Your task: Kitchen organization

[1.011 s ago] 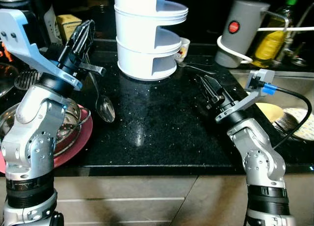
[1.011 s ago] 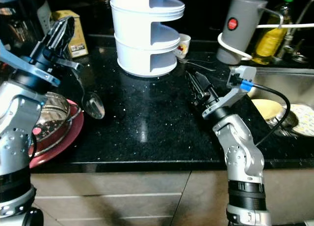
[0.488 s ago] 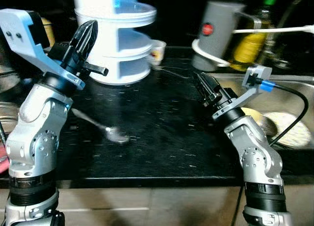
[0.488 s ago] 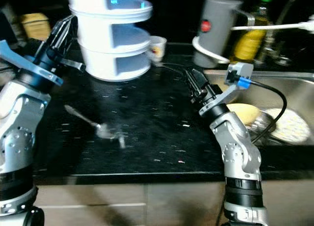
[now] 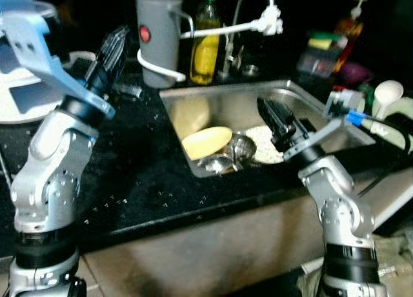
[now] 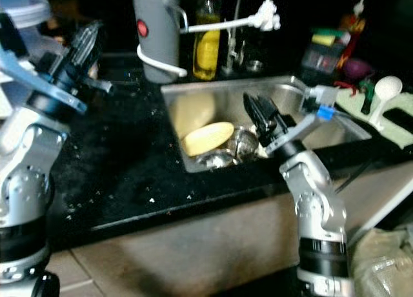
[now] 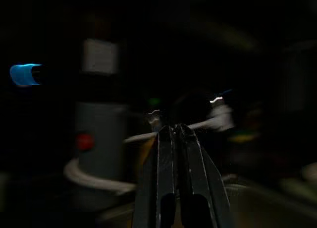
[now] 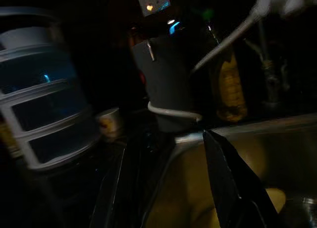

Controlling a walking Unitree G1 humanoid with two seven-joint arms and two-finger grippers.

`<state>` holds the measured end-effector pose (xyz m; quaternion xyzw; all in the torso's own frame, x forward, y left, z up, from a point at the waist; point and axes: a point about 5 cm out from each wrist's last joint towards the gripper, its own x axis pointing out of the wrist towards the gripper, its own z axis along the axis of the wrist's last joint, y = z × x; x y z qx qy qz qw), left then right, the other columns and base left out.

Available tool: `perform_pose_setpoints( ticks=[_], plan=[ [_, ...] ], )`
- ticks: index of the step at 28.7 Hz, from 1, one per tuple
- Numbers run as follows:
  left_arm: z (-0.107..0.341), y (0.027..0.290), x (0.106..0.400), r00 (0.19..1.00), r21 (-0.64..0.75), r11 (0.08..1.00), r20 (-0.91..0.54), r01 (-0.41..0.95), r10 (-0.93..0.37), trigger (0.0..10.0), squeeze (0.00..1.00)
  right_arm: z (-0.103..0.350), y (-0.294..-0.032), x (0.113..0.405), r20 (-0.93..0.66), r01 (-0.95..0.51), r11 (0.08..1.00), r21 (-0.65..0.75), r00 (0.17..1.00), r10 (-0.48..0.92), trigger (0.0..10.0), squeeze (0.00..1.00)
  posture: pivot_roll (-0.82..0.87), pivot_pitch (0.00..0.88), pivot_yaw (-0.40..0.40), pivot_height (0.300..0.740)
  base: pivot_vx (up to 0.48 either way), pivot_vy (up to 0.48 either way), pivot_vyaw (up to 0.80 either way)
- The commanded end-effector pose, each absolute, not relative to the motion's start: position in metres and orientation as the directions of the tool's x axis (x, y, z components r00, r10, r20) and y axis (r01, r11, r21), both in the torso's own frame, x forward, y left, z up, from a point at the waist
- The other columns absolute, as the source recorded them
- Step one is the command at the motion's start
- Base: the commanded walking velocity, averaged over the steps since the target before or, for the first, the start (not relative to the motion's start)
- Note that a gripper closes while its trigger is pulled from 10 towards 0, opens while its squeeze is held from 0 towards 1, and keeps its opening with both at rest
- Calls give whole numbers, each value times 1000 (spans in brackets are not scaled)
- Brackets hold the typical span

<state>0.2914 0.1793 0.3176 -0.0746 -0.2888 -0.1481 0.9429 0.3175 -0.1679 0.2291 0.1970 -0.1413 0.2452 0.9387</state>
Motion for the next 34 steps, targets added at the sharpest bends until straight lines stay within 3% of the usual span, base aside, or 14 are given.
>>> perform_pose_setpoints(
  ticks=[1,4,8,10,12,17,24,34],
  plan=[
    [306,193,298,855,-58,979,500,193,-139,10000,0,226,-172,316,343,-510,810,290,846,409,10000,0,-28,0,-71,740,0,0,0],
    [292,207,300,910,-6,999,413,43,-37,10000,0,221,-169,313,309,-540,803,251,831,462,10000,0,-24,0,-73,740,0,0,0],
    [285,210,299,927,2,1000,374,9,-10,10000,0,218,-164,310,290,-580,786,213,806,516,10000,0,-22,0,-76,740,0,0,0],
    [268,211,294,951,24,999,309,-39,30,10000,0,219,-154,300,296,-678,714,174,728,619,10000,0,-14,0,-80,740,0,0,734],
    [263,212,292,958,45,997,284,-64,49,10000,0,219,-151,298,297,-697,696,173,711,637,10000,0,-13,0,-82,740,0,0,712],
    [255,215,290,966,75,992,244,-100,79,10000,0,217,-148,297,285,-713,680,173,697,658,10000,0,-10,0,-82,740,0,0,529],
    [251,220,279,988,419,902,146,-104,46,10000,0,214,-141,288,273,-786,600,150,616,739,10000,0,4,0,-84,740,0,0,350],
    [262,246,275,983,504,848,159,-164,96,10000,0,211,-134,280,260,-834,534,140,551,793,10000,0,10,0,-87,740,0,0,764]
  ],
)
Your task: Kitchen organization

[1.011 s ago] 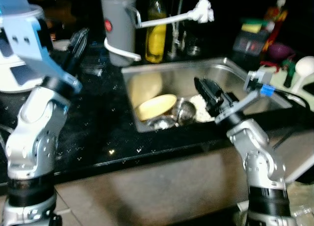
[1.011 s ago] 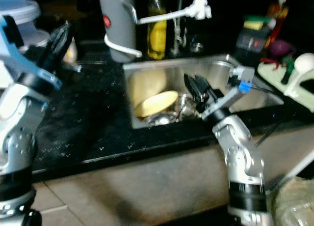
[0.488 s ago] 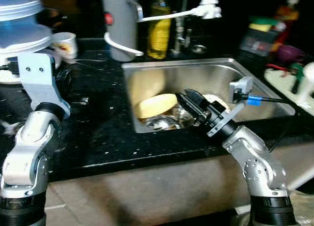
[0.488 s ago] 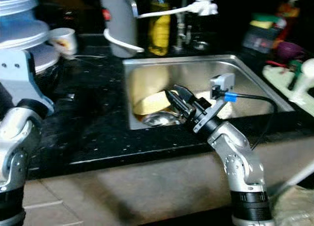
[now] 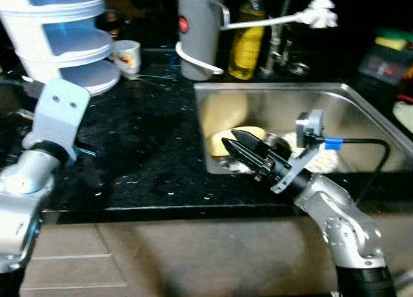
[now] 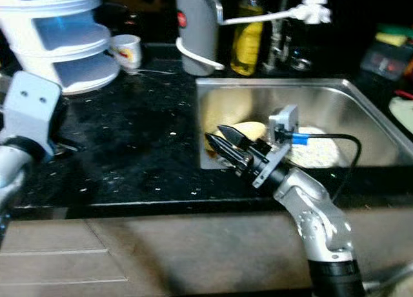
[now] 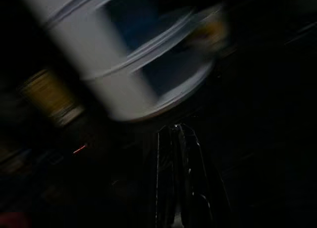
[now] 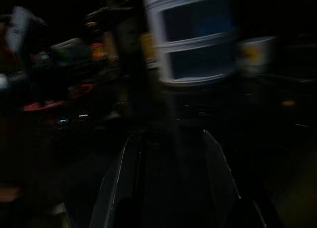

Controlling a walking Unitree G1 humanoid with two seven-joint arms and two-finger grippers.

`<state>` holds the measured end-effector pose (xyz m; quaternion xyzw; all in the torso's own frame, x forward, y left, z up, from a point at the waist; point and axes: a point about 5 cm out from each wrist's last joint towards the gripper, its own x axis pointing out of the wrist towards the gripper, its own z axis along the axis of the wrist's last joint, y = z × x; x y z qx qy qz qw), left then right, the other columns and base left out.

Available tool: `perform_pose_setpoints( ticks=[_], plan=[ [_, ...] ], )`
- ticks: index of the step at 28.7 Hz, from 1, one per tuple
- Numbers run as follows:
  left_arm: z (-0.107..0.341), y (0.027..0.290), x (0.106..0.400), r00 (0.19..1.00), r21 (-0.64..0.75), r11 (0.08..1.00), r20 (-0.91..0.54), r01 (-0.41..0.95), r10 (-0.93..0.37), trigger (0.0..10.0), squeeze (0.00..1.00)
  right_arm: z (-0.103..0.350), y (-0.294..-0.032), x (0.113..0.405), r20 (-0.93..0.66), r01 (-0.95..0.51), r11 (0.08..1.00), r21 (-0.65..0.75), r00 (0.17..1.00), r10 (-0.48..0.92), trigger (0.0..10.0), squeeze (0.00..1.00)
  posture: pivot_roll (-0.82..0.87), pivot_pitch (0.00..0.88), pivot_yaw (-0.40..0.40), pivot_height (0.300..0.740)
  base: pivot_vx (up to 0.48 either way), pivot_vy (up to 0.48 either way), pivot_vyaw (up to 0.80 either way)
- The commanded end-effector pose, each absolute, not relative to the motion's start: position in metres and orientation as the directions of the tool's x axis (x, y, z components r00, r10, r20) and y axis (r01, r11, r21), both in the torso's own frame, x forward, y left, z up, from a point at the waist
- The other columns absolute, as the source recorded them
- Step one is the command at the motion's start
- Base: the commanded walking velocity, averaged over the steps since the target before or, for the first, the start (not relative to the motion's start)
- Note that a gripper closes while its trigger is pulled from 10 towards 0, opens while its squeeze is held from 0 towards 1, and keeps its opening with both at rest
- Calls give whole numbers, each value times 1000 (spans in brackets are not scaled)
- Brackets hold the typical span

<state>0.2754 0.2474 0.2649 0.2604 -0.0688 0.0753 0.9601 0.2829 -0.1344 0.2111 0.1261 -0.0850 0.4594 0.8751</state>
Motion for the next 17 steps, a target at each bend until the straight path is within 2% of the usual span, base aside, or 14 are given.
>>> perform_pose_setpoints(
  ticks=[1,4,12,17],
  plan=[
    [263,246,276,983,507,847,158,-162,93,10000,0,211,-134,280,260,-834,534,141,551,793,10000,0,10,0,-87,740,0,0,763],
    [263,246,277,985,517,843,156,-150,79,10000,0,210,-134,282,260,-821,552,143,570,779,10000,0,8,0,-85,740,0,0,675],
    [264,239,286,987,554,831,156,-53,-41,10000,0,209,-135,285,259,-803,573,165,596,760,10000,0,7,0,-88,740,0,0,0],
    [257,237,298,984,654,756,120,24,-135,10000,0,210,-134,287,259,-802,575,162,597,759,10000,0,6,0,-97,740,0,0,0]
  ],
)
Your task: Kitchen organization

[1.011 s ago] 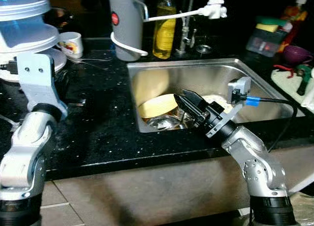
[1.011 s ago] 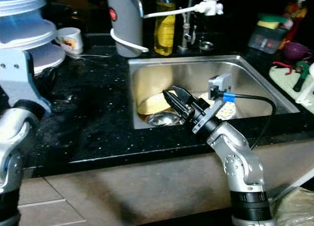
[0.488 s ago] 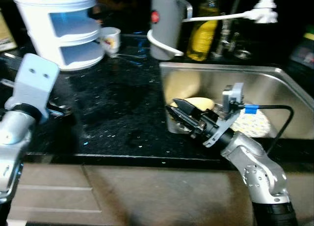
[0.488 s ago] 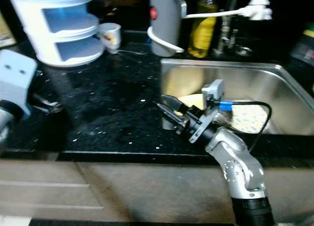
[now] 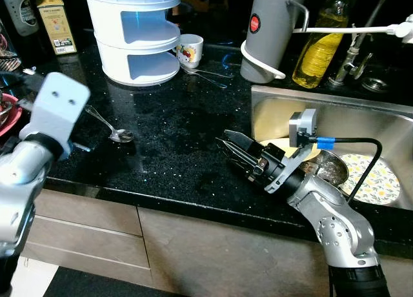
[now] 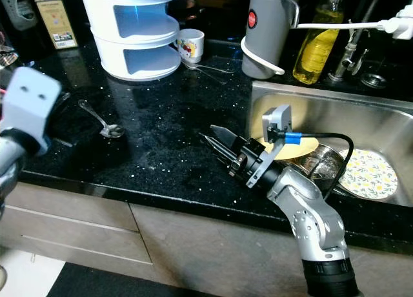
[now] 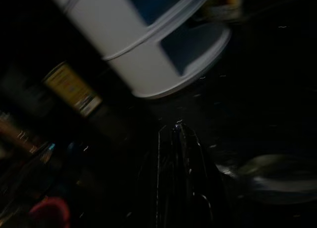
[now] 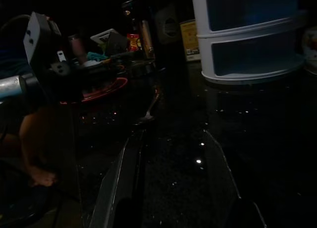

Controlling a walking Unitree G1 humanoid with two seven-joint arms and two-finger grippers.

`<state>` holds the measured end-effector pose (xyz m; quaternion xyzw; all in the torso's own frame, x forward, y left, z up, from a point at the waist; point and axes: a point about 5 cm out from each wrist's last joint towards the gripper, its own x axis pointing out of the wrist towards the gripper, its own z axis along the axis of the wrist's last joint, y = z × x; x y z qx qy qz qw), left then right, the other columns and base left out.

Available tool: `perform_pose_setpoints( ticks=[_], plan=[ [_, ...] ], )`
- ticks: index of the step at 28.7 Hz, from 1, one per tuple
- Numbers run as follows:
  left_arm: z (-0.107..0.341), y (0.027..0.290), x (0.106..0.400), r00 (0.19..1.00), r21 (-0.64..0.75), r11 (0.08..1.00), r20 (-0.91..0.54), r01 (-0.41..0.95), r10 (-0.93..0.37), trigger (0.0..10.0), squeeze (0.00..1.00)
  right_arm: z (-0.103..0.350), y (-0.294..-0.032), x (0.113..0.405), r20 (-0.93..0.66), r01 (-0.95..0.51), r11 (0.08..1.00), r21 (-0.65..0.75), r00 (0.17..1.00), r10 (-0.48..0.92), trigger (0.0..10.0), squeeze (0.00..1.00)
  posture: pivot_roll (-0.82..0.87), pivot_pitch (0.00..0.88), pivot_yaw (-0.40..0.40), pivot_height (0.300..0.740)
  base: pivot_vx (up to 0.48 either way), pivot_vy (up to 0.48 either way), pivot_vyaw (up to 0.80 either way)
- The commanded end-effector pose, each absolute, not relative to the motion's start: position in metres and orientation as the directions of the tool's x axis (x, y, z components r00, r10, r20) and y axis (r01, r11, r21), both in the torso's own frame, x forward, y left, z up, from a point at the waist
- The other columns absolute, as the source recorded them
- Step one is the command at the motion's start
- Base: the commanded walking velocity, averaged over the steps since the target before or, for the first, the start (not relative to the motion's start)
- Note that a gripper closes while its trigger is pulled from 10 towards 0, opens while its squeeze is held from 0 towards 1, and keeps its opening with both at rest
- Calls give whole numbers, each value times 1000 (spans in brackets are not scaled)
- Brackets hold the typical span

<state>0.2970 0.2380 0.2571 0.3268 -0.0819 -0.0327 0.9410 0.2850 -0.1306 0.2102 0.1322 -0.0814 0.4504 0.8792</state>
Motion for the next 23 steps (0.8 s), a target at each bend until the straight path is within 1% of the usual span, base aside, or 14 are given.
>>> perform_pose_setpoints(
  ticks=[1,3,4,5,9,13,16,17,18,19,20,21,22,23],
  plan=[
    [257,235,300,980,673,738,118,40,-160,10000,0,210,-134,287,260,-801,577,162,598,758,10000,0,6,0,-97,740,0,0,0],
    [256,232,305,971,698,713,113,72,-209,10000,678,210,-134,288,260,-798,580,161,602,755,10000,0,5,0,-99,740,0,0,0],
    [256,232,305,971,698,713,113,72,-209,10000,678,210,-134,288,260,-798,580,161,602,755,10000,0,5,0,-99,740,0,0,0],
    [256,231,309,968,714,695,107,85,-228,10000,1000,211,-134,288,260,-797,582,161,603,754,10000,0,1,0,-98,740,0,0,0],
    [256,229,324,956,737,666,96,120,-279,10000,1000,212,-135,288,258,-791,590,159,610,749,10000,0,-14,0,-88,740,0,0,0],
    [257,229,337,949,716,682,90,150,-303,10000,1000,212,-139,288,254,-779,607,157,626,737,10000,0,-19,0,-80,740,0,0,0],
    [252,215,338,932,735,644,49,210,-360,10000,1000,212,-139,287,254,-775,613,158,631,733,10000,0,-30,0,-73,740,0,0,0],
    [248,208,338,920,766,597,16,241,-392,10000,1000,211,-139,286,254,-772,615,159,634,731,10000,0,-32,0,-73,740,0,0,0],
    [243,198,338,900,802,532,-17,272,-436,10000,765,211,-140,286,253,-770,618,160,637,728,10000,0,-34,0,-73,740,0,0,0],
    [242,194,338,893,810,516,-21,279,-449,10000,765,212,-140,286,253,-770,618,159,637,728,10000,0,-34,0,-73,740,0,0,0],
    [242,192,337,886,812,510,-19,283,-463,10000,569,212,-140,286,253,-769,619,160,638,728,10000,0,-34,0,-73,740,0,0,0],
    [243,190,337,882,814,506,-17,286,-471,10000,569,212,-140,285,253,-769,619,160,638,727,10000,0,-34,0,-73,740,0,0,0],
    [244,187,337,871,816,499,-11,292,-491,10000,0,212,-141,286,252,-767,621,161,640,726,10000,0,-30,0,-75,740,0,0,0],
    [244,187,337,871,816,499,-11,292,-491,10000,0,212,-141,286,252,-767,621,161,640,726,10000,0,-30,0,-75,740,0,0,0]
  ],
)
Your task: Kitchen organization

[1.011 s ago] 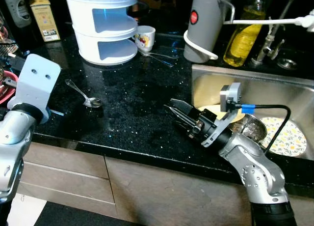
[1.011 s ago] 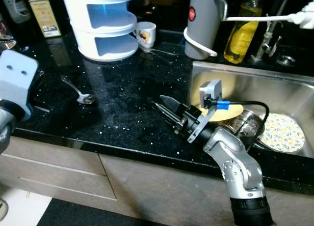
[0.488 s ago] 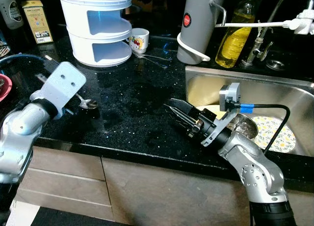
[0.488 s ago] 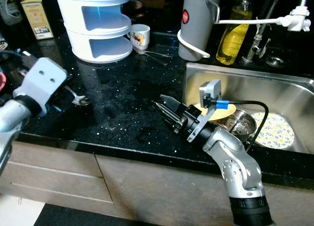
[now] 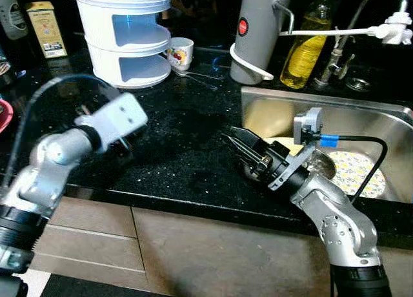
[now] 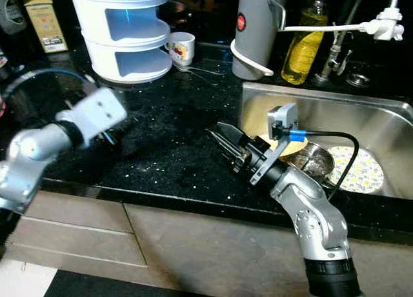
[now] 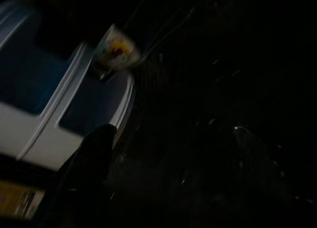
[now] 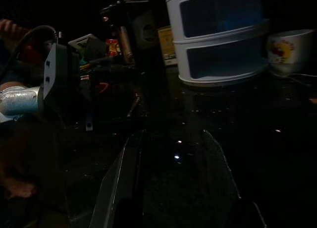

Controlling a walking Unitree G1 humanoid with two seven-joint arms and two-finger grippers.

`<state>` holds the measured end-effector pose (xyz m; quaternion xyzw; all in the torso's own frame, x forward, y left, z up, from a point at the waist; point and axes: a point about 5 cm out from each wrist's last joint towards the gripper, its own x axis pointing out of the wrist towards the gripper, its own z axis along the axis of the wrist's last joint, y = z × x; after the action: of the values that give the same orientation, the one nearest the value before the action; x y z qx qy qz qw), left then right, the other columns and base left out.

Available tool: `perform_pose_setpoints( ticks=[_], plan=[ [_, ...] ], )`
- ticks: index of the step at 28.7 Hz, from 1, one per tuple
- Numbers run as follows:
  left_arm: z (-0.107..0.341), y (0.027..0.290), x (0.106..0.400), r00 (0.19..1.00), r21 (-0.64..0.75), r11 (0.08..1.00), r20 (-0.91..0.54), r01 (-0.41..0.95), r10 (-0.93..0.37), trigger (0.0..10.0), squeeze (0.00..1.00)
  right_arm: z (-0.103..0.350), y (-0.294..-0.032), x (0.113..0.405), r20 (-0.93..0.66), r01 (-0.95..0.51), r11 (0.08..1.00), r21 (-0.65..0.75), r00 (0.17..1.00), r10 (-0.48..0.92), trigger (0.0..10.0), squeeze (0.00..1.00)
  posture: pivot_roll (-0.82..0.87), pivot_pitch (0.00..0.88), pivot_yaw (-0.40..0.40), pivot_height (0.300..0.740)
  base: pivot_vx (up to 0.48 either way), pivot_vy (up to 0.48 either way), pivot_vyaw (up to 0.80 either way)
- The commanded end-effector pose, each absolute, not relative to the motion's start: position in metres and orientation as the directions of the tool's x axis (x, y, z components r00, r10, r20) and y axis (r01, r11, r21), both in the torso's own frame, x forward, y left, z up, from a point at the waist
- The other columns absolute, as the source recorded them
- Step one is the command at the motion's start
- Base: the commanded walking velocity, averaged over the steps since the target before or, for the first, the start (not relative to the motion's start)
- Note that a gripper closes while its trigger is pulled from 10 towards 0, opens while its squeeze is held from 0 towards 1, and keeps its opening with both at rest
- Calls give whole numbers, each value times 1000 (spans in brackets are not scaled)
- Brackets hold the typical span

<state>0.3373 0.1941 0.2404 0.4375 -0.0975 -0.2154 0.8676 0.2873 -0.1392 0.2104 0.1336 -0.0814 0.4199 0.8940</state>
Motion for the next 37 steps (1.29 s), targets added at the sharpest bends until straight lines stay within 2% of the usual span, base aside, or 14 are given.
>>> perform_pose_setpoints(
  ticks=[1,3,9,14,21,28,30,34,37],
  plan=[
    [244,187,337,871,816,499,-11,292,-491,10000,0,212,-141,286,252,-767,621,161,640,726,10000,0,-30,0,-75,740,0,0,0],
    [244,178,333,846,820,464,-46,336,-531,10000,0,212,-141,286,251,-766,622,162,641,725,10000,0,-28,0,-74,740,0,0,0],
    [245,176,329,838,828,430,-84,360,-540,10000,0,211,-140,286,249,-766,622,165,642,725,10000,0,-26,0,-74,740,0,0,0],
    [242,181,319,847,863,315,-209,395,-489,10000,0,210,-140,285,243,-763,624,169,645,724,10000,0,-23,0,-72,740,0,0,0],
    [230,188,308,855,838,335,-260,431,-449,10000,0,209,-140,285,241,-762,625,171,647,723,10000,0,-19,0,-76,740,0,0,0],
    [223,206,309,897,842,375,-252,388,-362,10000,0,209,-140,285,237,-765,620,175,644,728,10000,0,-18,0,-78,740,0,0,0],
    [221,212,310,910,846,382,-253,372,-328,10000,0,208,-138,283,233,-780,600,180,626,744,10000,0,-20,0,-78,740,0,0,0],
    [219,217,313,921,849,392,-247,355,-300,10000,0,204,-131,268,198,-850,498,176,525,827,10000,0,-25,0,-79,740,0,0,0],
    [218,220,316,926,850,396,-244,347,-288,10000,0,200,-128,263,171,-868,467,170,493,853,10000,0,-28,0,-79,740,0,0,0]
  ],
)
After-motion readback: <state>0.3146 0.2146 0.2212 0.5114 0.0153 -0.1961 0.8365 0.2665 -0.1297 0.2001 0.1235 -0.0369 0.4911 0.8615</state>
